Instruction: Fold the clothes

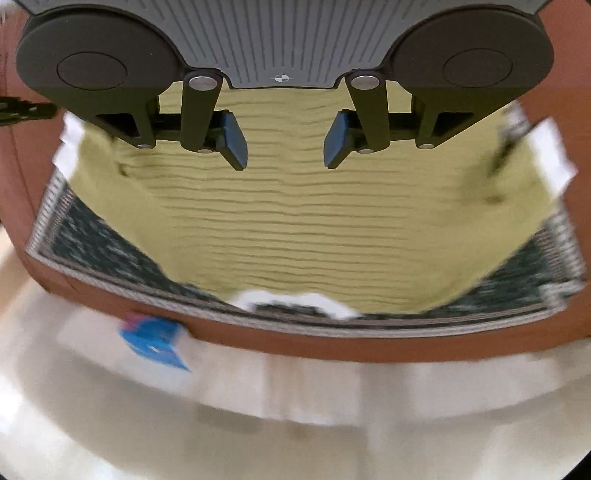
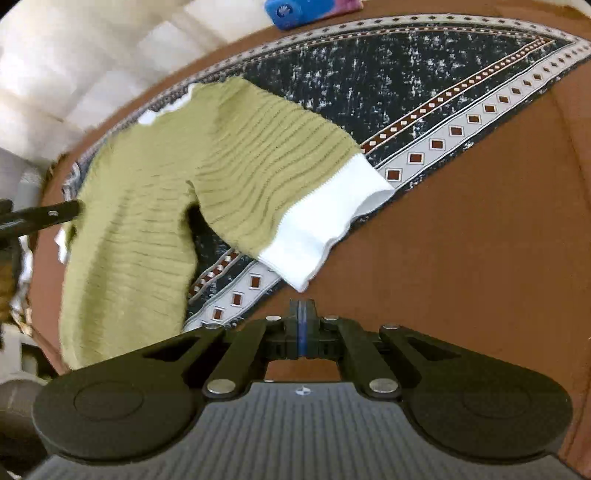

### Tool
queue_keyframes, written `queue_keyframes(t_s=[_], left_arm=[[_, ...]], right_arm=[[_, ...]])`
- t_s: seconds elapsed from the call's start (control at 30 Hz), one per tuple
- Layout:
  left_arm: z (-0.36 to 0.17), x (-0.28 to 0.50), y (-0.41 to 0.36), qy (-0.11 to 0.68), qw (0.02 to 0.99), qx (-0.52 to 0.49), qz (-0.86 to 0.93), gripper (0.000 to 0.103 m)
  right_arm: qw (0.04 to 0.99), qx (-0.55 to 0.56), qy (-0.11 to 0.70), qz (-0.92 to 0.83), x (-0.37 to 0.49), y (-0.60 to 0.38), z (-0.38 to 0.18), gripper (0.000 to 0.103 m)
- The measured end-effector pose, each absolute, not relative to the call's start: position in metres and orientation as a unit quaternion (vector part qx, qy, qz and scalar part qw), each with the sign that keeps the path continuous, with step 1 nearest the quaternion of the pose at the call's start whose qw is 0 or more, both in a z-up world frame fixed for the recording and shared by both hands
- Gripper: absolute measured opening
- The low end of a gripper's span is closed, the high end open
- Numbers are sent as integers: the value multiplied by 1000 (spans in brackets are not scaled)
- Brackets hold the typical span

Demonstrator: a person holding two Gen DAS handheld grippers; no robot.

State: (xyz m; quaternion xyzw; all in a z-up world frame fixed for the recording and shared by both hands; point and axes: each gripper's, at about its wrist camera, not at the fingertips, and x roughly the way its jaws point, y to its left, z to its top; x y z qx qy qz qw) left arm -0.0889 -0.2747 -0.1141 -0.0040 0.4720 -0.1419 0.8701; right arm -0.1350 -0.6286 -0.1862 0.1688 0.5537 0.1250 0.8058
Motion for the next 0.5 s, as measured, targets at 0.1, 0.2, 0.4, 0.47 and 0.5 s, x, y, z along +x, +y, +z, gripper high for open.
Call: queue_keyframes(t_s=[0.1,0.2,0.4,0.47,0.5], left_arm=[[-107,-99,-237,465,880,-20,-95,67],[-116,-114,-206,479,875,-24,-61,67],[-134,-145,-142,507,862,-31,5,67],[-145,-154,-123,522,853,-27,6,67],[-150,-158,-116,529,848,-26,2,67]], right_arm=[[830,168,514,138,-132,-627,-162,5],[837,139,495,185,-121,-607,-144,10],[799,97,524,277,-137,-543,-156,30],[785,101,541,285,-152,-527,-167,30],[778,108,550,284,-162,-521,-172,30]])
